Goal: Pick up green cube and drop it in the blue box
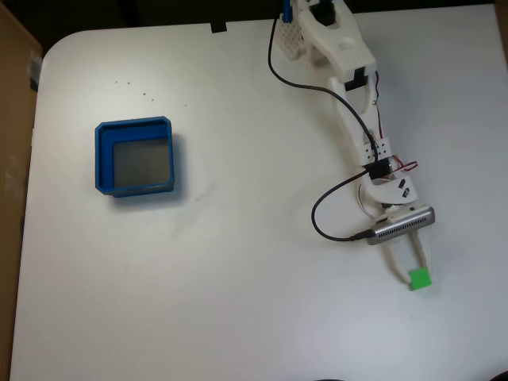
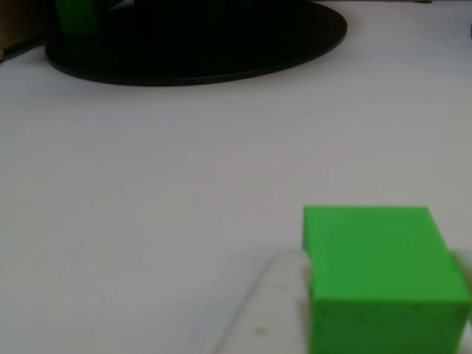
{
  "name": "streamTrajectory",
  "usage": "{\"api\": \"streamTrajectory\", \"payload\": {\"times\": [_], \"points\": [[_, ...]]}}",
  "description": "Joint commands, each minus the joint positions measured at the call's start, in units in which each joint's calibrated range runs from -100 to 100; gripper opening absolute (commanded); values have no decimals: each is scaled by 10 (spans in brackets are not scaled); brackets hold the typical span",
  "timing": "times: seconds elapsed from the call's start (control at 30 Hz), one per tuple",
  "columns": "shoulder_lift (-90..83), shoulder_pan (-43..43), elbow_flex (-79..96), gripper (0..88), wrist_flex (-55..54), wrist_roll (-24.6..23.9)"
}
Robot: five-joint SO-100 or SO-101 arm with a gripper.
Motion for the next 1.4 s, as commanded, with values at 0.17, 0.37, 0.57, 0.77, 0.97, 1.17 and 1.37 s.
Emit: {"api": "streamTrajectory", "payload": {"times": [0.17,0.37,0.57,0.77,0.97,1.17,1.37], "points": [[-39,12,-30,15,-11,3],[-66,15,-28,15,-10,3],[-98,23,-28,15,0,3],[-132,32,-28,16,70,3],[-155,38,-27,16,81,3],[-181,45,-24,16,98,3],[-245,55,-23,16,205,3]]}}
